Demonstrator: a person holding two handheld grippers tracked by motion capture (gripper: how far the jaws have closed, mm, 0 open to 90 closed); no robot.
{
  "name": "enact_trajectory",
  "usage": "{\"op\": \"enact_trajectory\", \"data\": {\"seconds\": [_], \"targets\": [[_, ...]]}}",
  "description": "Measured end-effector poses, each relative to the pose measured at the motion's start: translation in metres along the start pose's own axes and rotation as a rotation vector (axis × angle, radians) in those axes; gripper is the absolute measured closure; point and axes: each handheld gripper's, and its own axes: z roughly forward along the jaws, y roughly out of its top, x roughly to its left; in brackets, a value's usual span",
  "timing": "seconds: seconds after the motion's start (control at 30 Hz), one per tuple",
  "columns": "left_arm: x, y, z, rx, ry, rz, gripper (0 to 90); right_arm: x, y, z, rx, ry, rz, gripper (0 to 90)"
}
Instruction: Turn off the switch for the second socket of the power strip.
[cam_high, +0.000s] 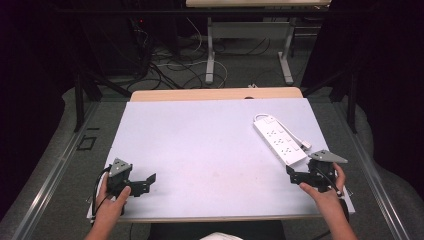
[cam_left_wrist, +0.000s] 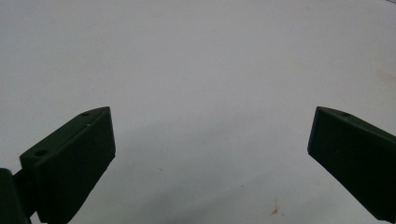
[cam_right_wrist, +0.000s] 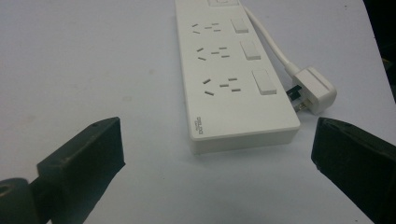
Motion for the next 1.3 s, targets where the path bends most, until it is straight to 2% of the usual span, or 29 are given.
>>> {"op": "enact_trajectory", "data": {"seconds": [0.1,0.43,0.5,0.6,0.67,1.07,1.3], "targets": [[0.000,0.000,0.000,0.000,0.002,-0.001,0.9,0.003,0.003,0.000,-0.008,0.002,-0.010,1.8],[0.000,0.000,0.000,-0.002,0.003,-0.009,0.9,0.007,0.013,-0.002,0.035,0.028,-0.038,3.0],[0.000,0.000,0.000,-0.001,0.001,-0.010,0.9,0.008,0.015,-0.002,0.043,0.036,-0.029,3.8],[0.000,0.000,0.000,-0.001,0.002,-0.010,0.9,0.006,0.017,-0.002,0.053,0.047,-0.039,5.3],[0.000,0.000,0.000,-0.001,0.002,-0.009,0.9,0.008,0.017,-0.003,0.069,0.045,-0.028,5.7],[-0.001,0.000,0.001,0.000,0.004,-0.007,1.0,0.006,0.023,-0.003,0.142,0.063,-0.095,6.4],[-0.001,-0.001,0.001,0.000,0.005,-0.006,0.9,0.003,0.031,-0.005,0.166,0.078,-0.093,6.8]]}}
